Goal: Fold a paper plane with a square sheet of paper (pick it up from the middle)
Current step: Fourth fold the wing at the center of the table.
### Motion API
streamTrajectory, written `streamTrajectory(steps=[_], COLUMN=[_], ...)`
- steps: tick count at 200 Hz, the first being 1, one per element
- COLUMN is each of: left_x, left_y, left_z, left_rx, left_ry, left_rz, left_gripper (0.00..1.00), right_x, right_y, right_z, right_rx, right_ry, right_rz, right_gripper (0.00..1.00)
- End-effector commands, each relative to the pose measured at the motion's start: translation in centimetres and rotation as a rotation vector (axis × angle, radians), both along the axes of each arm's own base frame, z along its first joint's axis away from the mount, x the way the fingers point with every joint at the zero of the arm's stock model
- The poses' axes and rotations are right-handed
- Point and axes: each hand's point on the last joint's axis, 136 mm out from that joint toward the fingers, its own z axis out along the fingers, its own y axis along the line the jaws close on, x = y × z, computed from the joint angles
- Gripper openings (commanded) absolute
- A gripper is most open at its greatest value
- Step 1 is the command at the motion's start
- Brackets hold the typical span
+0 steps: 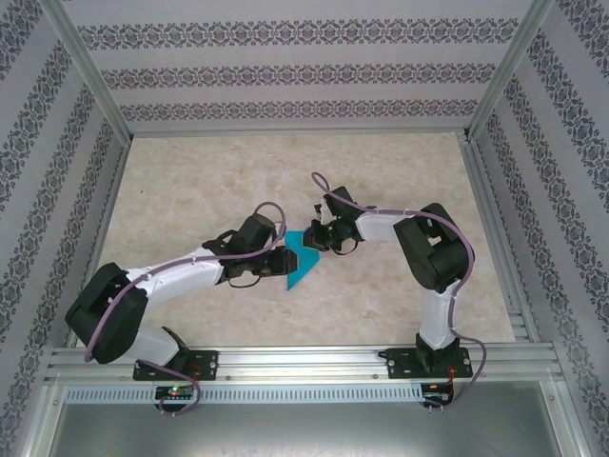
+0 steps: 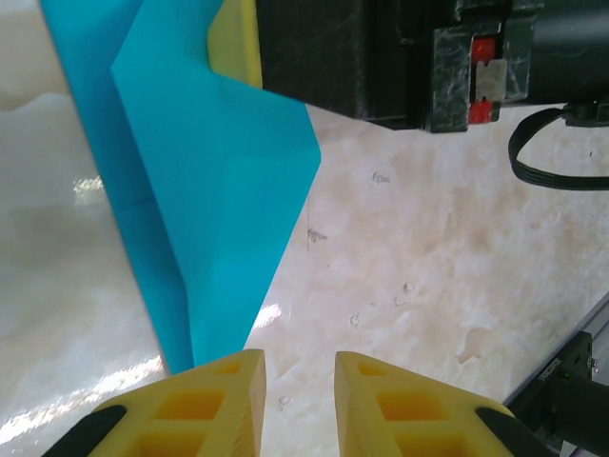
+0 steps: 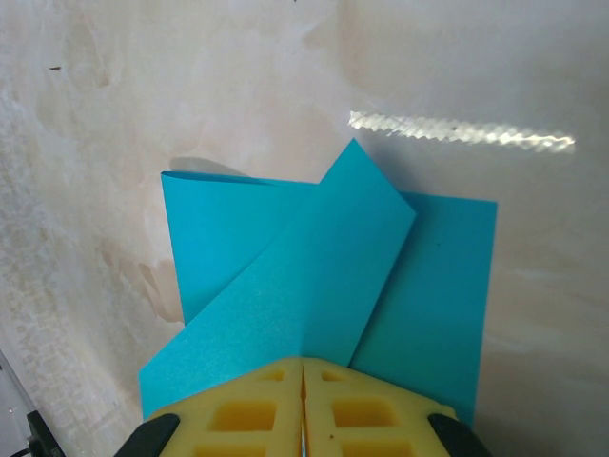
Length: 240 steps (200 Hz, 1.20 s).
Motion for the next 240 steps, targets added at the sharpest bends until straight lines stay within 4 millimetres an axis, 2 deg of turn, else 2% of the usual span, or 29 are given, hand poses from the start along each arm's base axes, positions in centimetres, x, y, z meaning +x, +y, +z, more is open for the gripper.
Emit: streamTrajectory(steps=[1, 23, 49, 135, 240], left_x=[0.7, 1.0, 1.0, -2.0, -5.0], left_y=[-1.4, -2.2, -2.0, 0.1, 0.1], left_z=[-0.5, -1.7, -3.2, -7.1, -7.2], left_rx=[-0.014, -0.030, -0.004, 0.036, 0.036], left_ry=[-0.008, 0.024, 0.059, 0.192, 0.237], left_rz=[-0.029, -0.031, -0.012, 0.031, 0.012], left_gripper=[0.22, 0.19, 0.17, 0.17, 0.12], right_x=[-1.5, -1.6, -1.6, -1.7, -2.1], right_y=[-2.5, -2.6, -2.6, -2.7, -2.9], right_z=[-5.1, -5.1, -5.2, -5.5, -6.1], right_rx=[-0.173, -0.174, -0.175, -0.183, -0.195], right_ry=[0.083, 0.083, 0.087, 0.094, 0.109], right_rz=[-0.043, -0.043, -0.043, -0.042, -0.044], right_gripper=[0.09, 0.09, 0.09, 0.09, 0.09])
